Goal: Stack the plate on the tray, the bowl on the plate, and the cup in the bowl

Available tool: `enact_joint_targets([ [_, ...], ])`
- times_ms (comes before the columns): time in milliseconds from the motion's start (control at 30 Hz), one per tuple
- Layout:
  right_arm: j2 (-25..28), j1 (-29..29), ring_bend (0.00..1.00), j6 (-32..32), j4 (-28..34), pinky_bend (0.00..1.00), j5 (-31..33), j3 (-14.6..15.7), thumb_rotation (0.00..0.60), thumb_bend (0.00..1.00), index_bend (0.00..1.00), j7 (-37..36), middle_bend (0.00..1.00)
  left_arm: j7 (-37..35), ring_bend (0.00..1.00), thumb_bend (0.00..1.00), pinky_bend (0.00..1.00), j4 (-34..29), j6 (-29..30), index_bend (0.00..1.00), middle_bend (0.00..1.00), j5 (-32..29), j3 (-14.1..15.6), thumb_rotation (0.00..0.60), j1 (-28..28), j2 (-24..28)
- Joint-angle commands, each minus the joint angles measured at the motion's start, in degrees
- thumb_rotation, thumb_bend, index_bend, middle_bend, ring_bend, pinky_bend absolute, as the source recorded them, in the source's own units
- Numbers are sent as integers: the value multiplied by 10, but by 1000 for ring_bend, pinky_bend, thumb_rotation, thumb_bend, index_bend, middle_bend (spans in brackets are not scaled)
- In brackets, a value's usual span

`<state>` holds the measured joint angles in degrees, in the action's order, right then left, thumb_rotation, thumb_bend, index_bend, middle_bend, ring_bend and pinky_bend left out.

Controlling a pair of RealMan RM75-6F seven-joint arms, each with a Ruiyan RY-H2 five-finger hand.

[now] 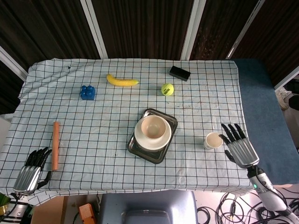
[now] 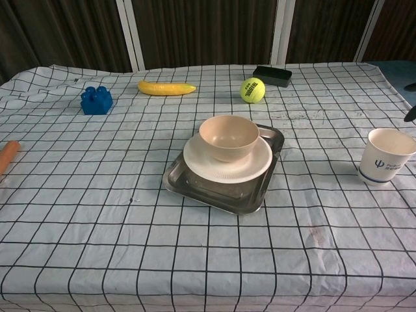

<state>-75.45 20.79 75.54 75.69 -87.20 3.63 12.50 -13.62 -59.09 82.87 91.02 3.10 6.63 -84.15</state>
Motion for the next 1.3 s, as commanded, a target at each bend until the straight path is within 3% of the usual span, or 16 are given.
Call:
enact_joint_targets([
  [33, -23, 12, 0, -32, -23, 0, 8, -6, 600, 307, 273, -8, 0, -1, 0, 472, 24, -2, 2, 0, 12, 0, 0, 600, -2, 1],
  [333, -86, 20, 0, -75, -107, 0, 6, -7, 600, 307, 339, -30, 0, -10, 0, 472, 24, 2, 3, 0, 12, -4, -2, 600, -4, 4],
  [700, -136, 30, 0, -75, -163, 0, -9, -21, 600, 327, 563, -52, 0, -19, 0, 472, 24, 4, 5, 0, 14, -4, -2, 600, -6, 6],
  [933, -134, 30, 0, -66, -163, 0, -14, -26, 600, 435, 604, -59, 0, -32, 0, 473, 24, 2, 4, 0, 11, -1, 1, 600, -5, 10],
  [1167, -119, 34, 0, -54, -137, 0, -19, -38, 600, 442, 606, -56, 0, -27, 0, 471, 24, 3, 5, 0, 9, 0, 1, 600, -5, 8],
  [1300, -110, 57, 0, -60, -94, 0, -17, -62, 600, 442, 603, -40, 0, -24, 0, 472, 23, 3, 2, 0, 10, 0, 1, 600, -3, 7],
])
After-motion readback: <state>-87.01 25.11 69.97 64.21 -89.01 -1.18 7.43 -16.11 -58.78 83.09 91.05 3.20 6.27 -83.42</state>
